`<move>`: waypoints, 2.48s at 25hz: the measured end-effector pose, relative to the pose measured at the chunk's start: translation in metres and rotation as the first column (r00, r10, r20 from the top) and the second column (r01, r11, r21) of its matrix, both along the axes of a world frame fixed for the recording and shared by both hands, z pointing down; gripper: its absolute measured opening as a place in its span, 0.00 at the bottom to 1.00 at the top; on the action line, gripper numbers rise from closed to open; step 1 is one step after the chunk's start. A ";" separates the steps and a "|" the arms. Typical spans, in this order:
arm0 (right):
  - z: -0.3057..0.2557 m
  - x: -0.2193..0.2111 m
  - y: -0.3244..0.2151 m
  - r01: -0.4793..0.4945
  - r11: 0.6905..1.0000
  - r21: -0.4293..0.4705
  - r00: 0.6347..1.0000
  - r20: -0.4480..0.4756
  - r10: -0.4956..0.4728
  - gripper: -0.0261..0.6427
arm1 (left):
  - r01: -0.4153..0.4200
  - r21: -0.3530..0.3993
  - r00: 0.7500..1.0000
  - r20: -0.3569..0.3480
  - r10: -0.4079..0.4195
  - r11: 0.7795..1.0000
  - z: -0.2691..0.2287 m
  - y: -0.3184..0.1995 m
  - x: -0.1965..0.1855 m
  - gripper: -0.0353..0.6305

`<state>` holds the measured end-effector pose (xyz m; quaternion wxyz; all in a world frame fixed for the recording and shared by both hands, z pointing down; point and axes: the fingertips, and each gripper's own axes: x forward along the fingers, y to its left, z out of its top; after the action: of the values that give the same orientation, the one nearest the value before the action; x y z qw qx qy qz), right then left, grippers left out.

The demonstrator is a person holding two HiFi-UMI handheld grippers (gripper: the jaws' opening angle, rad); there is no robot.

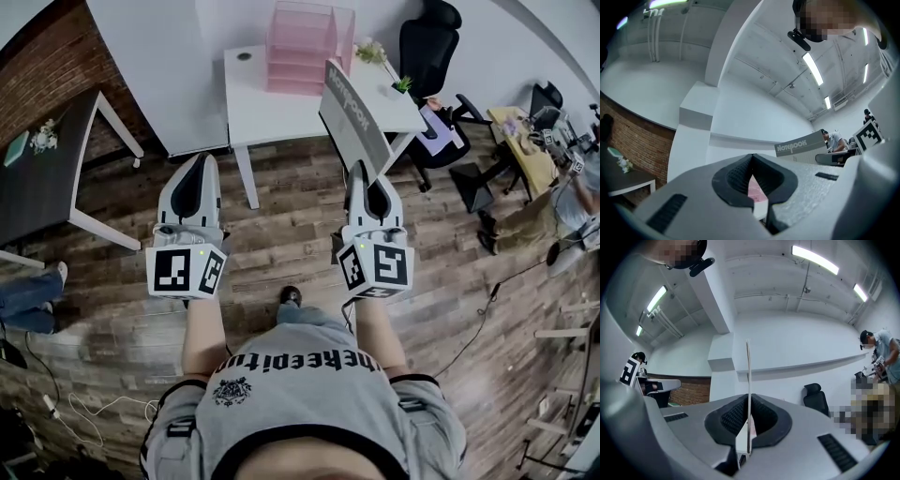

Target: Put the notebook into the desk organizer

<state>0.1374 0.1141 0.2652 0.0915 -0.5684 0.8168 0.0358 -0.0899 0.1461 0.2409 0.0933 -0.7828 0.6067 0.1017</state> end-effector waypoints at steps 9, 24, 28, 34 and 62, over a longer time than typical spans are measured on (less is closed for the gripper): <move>0.001 0.023 -0.075 0.002 1.000 0.016 1.000 0.019 -0.002 0.05 | 0.015 0.026 1.000 0.012 -0.016 1.000 -0.005 -0.073 0.021 0.06; 0.015 0.031 -0.151 0.006 1.000 -0.015 1.000 0.029 -0.005 0.05 | 0.017 -0.016 1.000 0.016 -0.017 1.000 0.008 -0.149 0.029 0.06; 0.016 0.027 -0.178 -0.004 1.000 -0.016 1.000 0.026 0.004 0.05 | 0.004 -0.025 1.000 0.020 -0.003 1.000 0.011 -0.179 0.027 0.06; 0.015 0.010 -0.224 -0.019 1.000 -0.018 1.000 0.021 0.019 0.05 | -0.015 -0.033 1.000 0.019 0.016 0.999 0.012 -0.228 0.010 0.06; 0.032 -0.066 -0.395 -0.125 0.992 -0.016 0.975 -0.185 0.120 0.05 | -0.122 -0.062 0.991 0.044 0.125 0.991 0.018 -0.421 -0.058 0.06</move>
<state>0.0709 -0.2805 0.2975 0.0055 -0.6130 0.7857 0.0827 -0.1475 -0.2752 0.2592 0.0779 -0.8235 0.5575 0.0706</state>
